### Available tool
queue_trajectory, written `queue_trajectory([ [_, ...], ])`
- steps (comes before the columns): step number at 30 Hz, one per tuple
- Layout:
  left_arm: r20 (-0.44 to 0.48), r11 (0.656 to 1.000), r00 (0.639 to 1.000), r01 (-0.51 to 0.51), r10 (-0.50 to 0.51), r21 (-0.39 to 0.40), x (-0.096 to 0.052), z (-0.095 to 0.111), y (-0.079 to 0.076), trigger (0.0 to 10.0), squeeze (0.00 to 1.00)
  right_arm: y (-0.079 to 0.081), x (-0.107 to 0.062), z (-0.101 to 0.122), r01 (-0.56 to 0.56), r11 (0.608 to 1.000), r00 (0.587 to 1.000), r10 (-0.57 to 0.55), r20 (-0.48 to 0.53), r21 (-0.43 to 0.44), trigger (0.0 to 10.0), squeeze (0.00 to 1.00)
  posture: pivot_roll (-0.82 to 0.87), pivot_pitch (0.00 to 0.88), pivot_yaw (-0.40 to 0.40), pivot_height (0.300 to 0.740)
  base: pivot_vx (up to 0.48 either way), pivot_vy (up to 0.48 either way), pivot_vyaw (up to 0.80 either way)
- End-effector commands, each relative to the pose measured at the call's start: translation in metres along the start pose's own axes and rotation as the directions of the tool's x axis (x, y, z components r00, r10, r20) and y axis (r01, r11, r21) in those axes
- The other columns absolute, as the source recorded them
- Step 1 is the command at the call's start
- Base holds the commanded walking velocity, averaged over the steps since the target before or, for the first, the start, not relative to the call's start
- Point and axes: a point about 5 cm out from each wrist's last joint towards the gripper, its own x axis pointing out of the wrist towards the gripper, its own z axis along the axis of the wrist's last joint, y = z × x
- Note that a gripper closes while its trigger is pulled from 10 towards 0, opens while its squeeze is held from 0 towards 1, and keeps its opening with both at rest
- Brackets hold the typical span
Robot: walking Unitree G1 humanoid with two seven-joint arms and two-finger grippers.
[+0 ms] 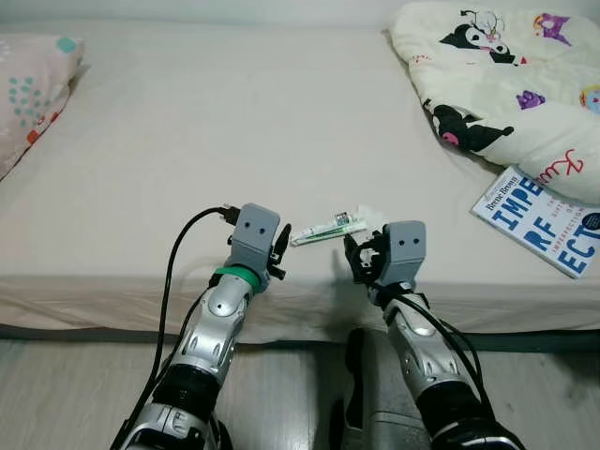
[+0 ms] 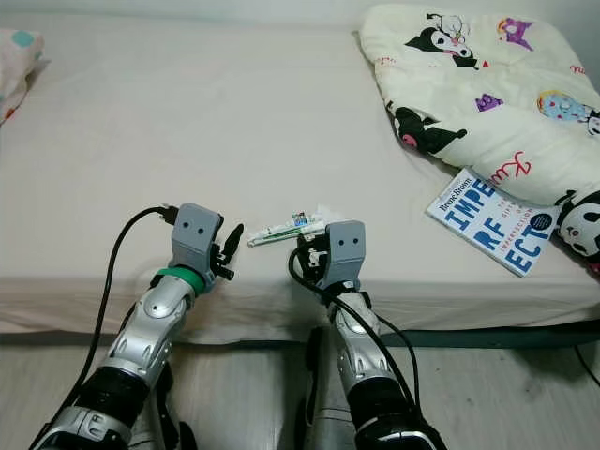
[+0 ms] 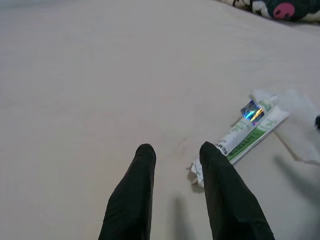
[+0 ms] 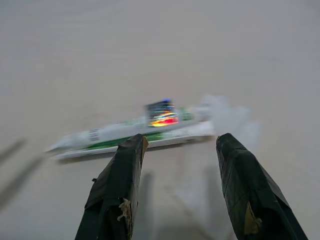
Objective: Clean up the room
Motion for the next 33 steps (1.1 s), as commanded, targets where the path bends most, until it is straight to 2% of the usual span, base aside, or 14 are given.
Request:
queue_trajectory([
  [1, -0.018, 1.0, 1.0, 0.007, -0.007, 0.009, -0.001, -0.004, -0.002, 10.0, 0.0, -0.006, -0.002, -0.006, 0.032, 0.999, 0.999, -0.031, -0.023, 0.021, 10.0, 0.0, -0.06, 0.05, 0.021, 0.486, 0.0, 0.0, 0.0],
  [6, -0.016, 1.0, 1.0, 0.012, -0.012, 0.017, -0.003, -0.002, -0.002, 10.0, 0.0, -0.015, 0.01, 0.008, 0.065, 0.997, 0.998, -0.066, 0.023, 0.039, 10.0, 0.0, -0.03, 0.07, 0.025, 0.481, 0.0, 0.0, 0.0],
  [7, -0.016, 1.0, 1.0, 0.013, -0.013, 0.019, -0.003, -0.002, -0.002, 10.0, 0.0, -0.015, 0.012, 0.012, 0.068, 0.997, 0.997, -0.07, 0.036, 0.039, 10.0, 0.34, -0.03, 0.07, 0.025, 0.481, 0.0, 0.0, 0.0],
  [8, -0.016, 1.0, 1.0, 0.013, -0.013, 0.02, -0.004, -0.002, -0.002, 10.0, 0.0, -0.016, 0.014, 0.016, 0.073, 0.997, 0.996, -0.074, 0.053, 0.038, 10.0, 0.74, -0.03, 0.073, 0.021, 0.481, 0.0, 0.0, 0.0],
  [10, -0.016, 1.0, 1.0, 0.013, -0.013, 0.02, -0.004, -0.002, -0.002, 10.0, 0.0, -0.016, 0.014, 0.016, 0.073, 0.997, 0.996, -0.074, 0.053, 0.038, 10.0, 0.74, -0.03, 0.073, 0.021, 0.481, 0.0, 0.0, 0.0],
  [11, -0.016, 1.0, 1.0, 0.01, -0.01, 0.021, -0.005, -0.002, -0.002, 10.0, 0.0, -0.017, 0.017, 0.022, 0.079, 0.996, 0.994, -0.082, 0.073, 0.045, 10.0, 1.0, -0.02, 0.086, 0.017, 0.481, 0.0, 0.0, 0.0],
  [13, -0.016, 1.0, 1.0, 0.008, -0.008, 0.021, -0.005, -0.002, -0.002, 10.0, 0.0, -0.017, 0.018, 0.023, 0.082, 0.995, 0.993, -0.086, 0.079, 0.052, 10.0, 1.0, -0.02, 0.086, 0.017, 0.481, 0.0, 0.0, 0.0],
  [18, -0.018, 1.0, 1.0, 0.01, -0.01, 0.019, -0.01, -0.003, -0.006, 10.0, 0.0, -0.018, 0.025, 0.023, 0.11, 0.983, 0.992, -0.118, 0.046, 0.145, 10.0, 1.0, 0.01, 0.115, 0.011, 0.481, 0.0, 0.0, 0.0],
  [21, -0.027, 1.0, 1.0, 0.012, -0.011, 0.02, -0.014, -0.006, -0.007, 10.0, 0.0, -0.016, 0.027, 0.012, 0.166, 0.966, 0.986, -0.157, -0.058, 0.199, 10.0, 1.0, 0.0, 0.131, 0.011, 0.481, 0.0, 0.0, 0.0],
  [23, -0.027, 1.0, 1.0, 0.012, -0.011, 0.02, -0.014, -0.006, -0.007, 10.0, 0.0, -0.016, 0.027, 0.012, 0.166, 0.966, 0.986, -0.157, -0.058, 0.199, 10.0, 1.0, 0.0, 0.131, 0.011, 0.481, 0.0, 0.0, 0.0],
  [27, -0.042, 1.0, 0.999, 0.016, -0.016, 0.023, -0.019, -0.009, -0.009, 10.0, 0.0, -0.007, 0.033, 0.003, 0.173, 0.937, 0.977, -0.126, -0.17, 0.302, 10.0, 1.0, 0.02, 0.166, 0.011, 0.481, 0.0, 0.0, 0.0],
  [30, -0.043, 1.0, 0.999, 0.019, -0.017, 0.023, -0.02, -0.009, -0.01, 10.0, 0.0, -0.004, 0.034, 0.002, 0.162, 0.941, 0.975, -0.107, -0.195, 0.295, 10.0, 1.0, 0.02, 0.169, 0.01, 0.481, 0.0, 0.0, 0.0],
  [31, -0.047, 1.0, 0.999, 0.019, -0.017, 0.025, -0.021, -0.009, -0.011, 10.0, 0.0, -0.004, 0.037, 0.002, 0.157, 0.962, 0.968, -0.105, -0.228, 0.224, 10.0, 1.0, 0.02, 0.186, -0.001, 0.481, 0.0, 0.0, 0.0],
  [33, -0.047, 1.0, 0.999, 0.019, -0.017, 0.025, -0.021, -0.009, -0.011, 10.0, 0.0, -0.004, 0.037, 0.002, 0.157, 0.962, 0.968, -0.105, -0.228, 0.224, 10.0, 1.0, 0.02, 0.186, -0.001, 0.481, 0.0, 0.0, 0.0],
])
